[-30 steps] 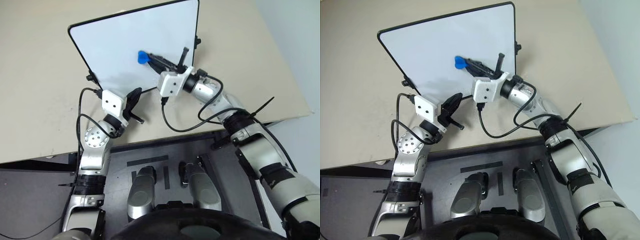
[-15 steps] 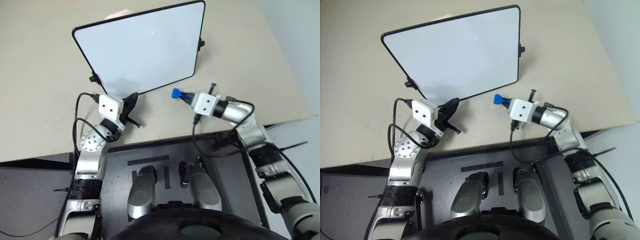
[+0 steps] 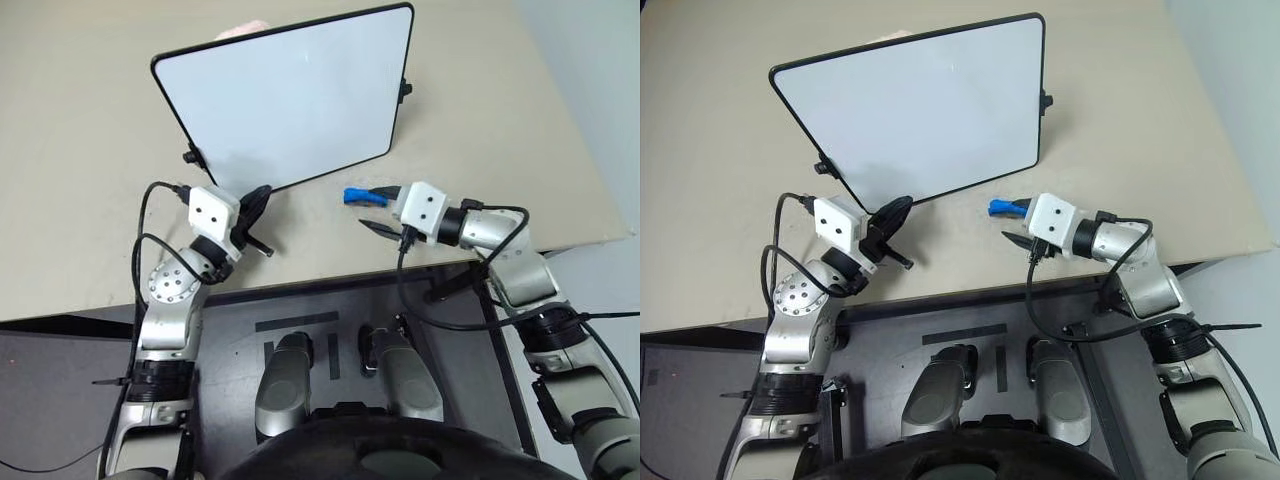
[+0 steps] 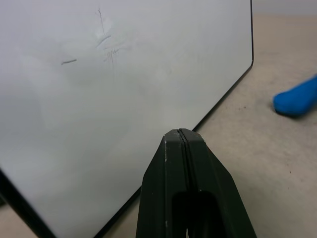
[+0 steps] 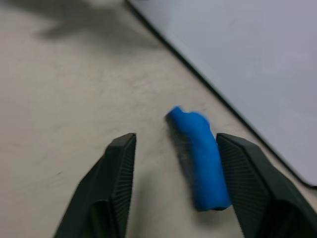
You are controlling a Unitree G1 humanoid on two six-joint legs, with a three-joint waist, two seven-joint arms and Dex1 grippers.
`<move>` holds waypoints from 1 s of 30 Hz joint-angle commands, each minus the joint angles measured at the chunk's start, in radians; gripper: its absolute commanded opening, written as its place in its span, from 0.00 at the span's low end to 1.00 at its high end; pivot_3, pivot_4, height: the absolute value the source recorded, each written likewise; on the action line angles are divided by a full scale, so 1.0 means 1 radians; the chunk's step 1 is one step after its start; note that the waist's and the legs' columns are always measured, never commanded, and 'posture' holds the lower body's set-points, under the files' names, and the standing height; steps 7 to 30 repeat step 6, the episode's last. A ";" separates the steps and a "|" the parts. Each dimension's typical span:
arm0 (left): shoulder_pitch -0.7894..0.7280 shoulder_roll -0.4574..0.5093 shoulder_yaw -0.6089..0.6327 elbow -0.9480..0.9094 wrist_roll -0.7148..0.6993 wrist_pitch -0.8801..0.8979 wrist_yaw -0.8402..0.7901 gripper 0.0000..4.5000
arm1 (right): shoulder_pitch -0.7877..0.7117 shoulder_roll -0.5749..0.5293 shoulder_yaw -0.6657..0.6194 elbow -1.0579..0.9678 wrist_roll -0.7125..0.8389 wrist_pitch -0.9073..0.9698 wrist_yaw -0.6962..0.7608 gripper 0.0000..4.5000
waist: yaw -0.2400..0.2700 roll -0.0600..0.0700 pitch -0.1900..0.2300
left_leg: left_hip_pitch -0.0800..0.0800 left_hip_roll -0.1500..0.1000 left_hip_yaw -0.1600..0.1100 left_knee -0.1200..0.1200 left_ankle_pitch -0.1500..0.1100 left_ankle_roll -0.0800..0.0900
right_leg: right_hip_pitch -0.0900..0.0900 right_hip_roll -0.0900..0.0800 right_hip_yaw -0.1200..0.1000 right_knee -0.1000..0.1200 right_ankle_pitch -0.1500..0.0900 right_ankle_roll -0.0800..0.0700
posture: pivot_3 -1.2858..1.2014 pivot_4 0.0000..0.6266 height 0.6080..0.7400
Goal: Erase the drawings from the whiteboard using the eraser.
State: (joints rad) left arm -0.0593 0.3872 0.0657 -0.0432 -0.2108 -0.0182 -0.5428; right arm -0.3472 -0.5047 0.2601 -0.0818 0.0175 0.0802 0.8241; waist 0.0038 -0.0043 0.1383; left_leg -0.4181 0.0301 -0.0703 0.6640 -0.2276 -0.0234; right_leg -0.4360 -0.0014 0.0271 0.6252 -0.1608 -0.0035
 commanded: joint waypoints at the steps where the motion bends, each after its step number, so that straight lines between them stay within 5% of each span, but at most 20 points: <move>1: 0.002 0.021 0.017 -0.044 -0.018 0.007 -0.018 0.00 | 0.033 -0.005 -0.080 -0.069 0.048 0.018 -0.032 0.58 | 0.001 0.000 0.000 | 0.000 0.000 0.000 0.000 0.000 0.000 | 0.000 0.000 0.000 0.000 -0.001 0.000 | 0.52 0.24 1.00; 30: -0.054 0.028 0.004 -0.004 -0.018 0.016 -0.043 0.00 | 0.072 -0.014 -0.153 -0.118 0.079 0.042 -0.059 0.58 | 0.004 0.000 0.000 | 0.000 0.000 0.000 0.000 0.000 0.000 | 0.000 0.000 0.000 0.000 -0.001 0.000 | 0.52 0.24 1.00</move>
